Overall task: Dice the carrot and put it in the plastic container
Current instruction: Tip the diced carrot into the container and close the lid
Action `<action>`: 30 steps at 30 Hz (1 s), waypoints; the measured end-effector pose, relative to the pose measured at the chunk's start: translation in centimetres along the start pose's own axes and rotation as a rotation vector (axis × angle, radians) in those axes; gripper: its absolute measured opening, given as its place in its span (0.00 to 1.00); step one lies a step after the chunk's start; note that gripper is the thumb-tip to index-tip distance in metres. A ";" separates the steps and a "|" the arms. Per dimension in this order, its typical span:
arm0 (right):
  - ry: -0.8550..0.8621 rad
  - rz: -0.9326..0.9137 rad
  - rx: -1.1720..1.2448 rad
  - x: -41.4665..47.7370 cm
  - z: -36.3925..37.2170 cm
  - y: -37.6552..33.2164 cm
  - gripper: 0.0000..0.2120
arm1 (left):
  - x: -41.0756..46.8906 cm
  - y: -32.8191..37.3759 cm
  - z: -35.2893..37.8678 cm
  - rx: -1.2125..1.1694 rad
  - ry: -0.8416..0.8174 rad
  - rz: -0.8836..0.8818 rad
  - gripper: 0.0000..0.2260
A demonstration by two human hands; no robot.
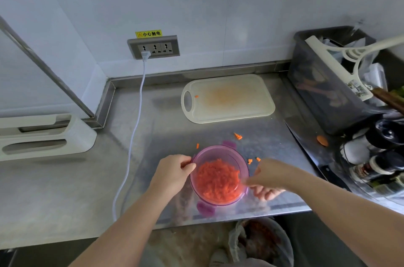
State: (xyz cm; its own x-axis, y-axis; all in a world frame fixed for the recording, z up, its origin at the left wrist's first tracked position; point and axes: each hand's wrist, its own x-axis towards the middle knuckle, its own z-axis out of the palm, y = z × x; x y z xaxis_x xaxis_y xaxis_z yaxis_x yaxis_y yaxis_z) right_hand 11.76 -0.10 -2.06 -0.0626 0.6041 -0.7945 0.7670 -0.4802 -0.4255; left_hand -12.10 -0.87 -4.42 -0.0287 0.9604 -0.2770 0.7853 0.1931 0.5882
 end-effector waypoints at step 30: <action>0.271 -0.181 -0.024 1.6 0.2 -0.7 0.20 | -2.0 -0.7 1.3 0.464 -0.295 0.450 0.40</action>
State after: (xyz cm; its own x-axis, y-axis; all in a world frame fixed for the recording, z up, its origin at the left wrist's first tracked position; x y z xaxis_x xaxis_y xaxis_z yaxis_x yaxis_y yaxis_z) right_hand 11.00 1.08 -3.13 -0.0293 0.8273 -0.5609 0.7740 -0.3363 -0.5365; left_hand -11.82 -3.24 -5.29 0.4770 0.8202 -0.3158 0.8660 -0.3775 0.3279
